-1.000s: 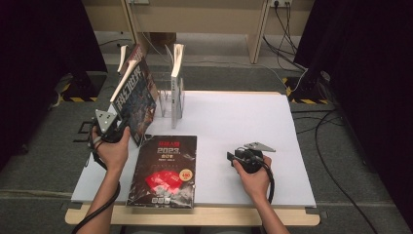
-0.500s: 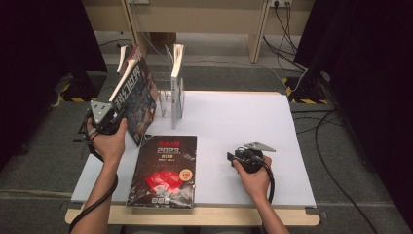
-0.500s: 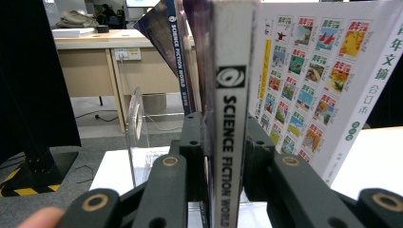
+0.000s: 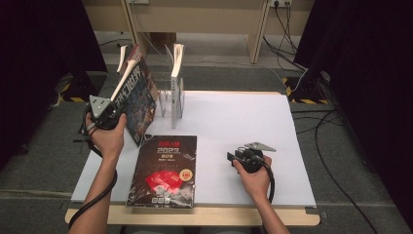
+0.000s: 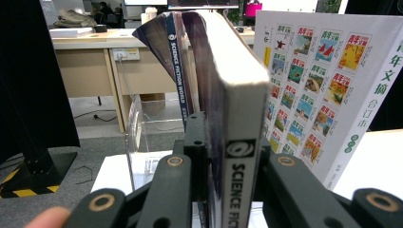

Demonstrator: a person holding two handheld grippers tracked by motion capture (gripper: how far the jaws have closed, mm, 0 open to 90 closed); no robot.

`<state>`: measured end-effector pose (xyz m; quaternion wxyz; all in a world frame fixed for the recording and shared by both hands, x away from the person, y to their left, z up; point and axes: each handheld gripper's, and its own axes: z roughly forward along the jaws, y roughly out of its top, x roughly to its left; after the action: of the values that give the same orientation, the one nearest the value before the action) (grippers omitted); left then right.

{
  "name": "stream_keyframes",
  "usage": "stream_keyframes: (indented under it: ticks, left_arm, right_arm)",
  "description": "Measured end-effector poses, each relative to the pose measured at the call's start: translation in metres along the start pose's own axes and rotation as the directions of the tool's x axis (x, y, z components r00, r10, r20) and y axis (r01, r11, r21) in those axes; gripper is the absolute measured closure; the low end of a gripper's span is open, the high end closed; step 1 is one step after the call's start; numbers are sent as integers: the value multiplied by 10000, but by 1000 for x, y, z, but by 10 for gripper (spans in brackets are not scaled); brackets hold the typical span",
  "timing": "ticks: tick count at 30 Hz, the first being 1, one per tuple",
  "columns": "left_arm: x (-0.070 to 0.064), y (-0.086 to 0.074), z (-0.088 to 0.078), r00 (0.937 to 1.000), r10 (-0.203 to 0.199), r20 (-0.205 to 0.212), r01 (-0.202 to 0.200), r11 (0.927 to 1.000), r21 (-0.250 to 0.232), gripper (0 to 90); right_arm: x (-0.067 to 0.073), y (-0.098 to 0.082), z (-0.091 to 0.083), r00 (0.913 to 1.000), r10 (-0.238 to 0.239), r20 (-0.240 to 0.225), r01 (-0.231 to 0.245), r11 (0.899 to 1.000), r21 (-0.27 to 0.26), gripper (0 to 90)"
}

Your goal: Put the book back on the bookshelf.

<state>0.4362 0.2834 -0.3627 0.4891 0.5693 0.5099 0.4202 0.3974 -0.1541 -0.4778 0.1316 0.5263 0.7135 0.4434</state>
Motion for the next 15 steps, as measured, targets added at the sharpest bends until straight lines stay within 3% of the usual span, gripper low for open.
stream_keyframes:
  ticks: [8, 15]
  left_arm:
    - [0, 1, 2, 10000, 43, 1, -43, 9995, 311, 809]
    - [-1, 1, 2, 9996, -151, 233, 142, 9993, 350, 818]
  right_arm:
    - [-1, 0, -1, 10000, 64, -35, -64, 10000, -2, 595]
    - [0, 0, 0, 10000, 78, -43, -78, 10000, 42, 594]
